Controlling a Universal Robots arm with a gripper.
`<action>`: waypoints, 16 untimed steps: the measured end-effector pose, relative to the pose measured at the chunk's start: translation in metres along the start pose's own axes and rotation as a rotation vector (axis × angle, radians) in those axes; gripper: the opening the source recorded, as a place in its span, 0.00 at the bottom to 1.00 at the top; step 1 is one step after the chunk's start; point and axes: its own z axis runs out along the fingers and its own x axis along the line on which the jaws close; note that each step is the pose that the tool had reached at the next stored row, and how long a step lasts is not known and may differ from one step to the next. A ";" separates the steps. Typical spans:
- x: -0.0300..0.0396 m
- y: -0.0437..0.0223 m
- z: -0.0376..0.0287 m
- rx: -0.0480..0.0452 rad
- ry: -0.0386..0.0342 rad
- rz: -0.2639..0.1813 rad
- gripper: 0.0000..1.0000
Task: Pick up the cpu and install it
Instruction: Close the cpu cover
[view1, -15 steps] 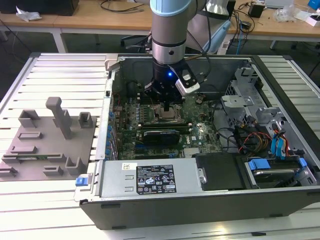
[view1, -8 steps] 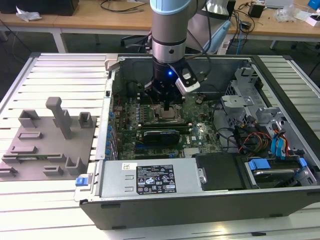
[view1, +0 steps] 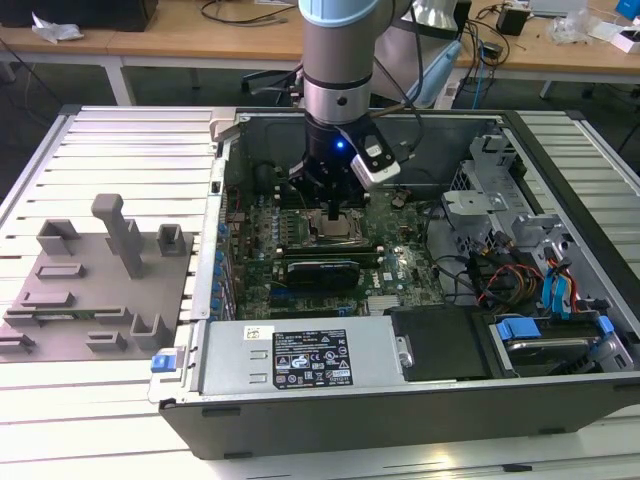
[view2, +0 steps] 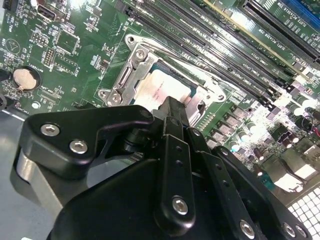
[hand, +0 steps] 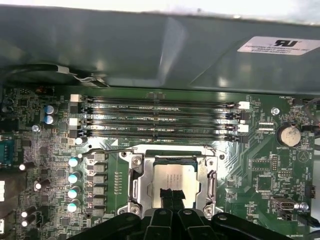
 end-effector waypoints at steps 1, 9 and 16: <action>0.0003 0.0000 0.0001 0.0001 -0.0063 0.000 0.11; 0.0049 0.0002 0.0026 0.0039 -0.0107 0.046 0.11; 0.0052 0.0002 0.0027 0.0043 -0.0106 0.051 0.11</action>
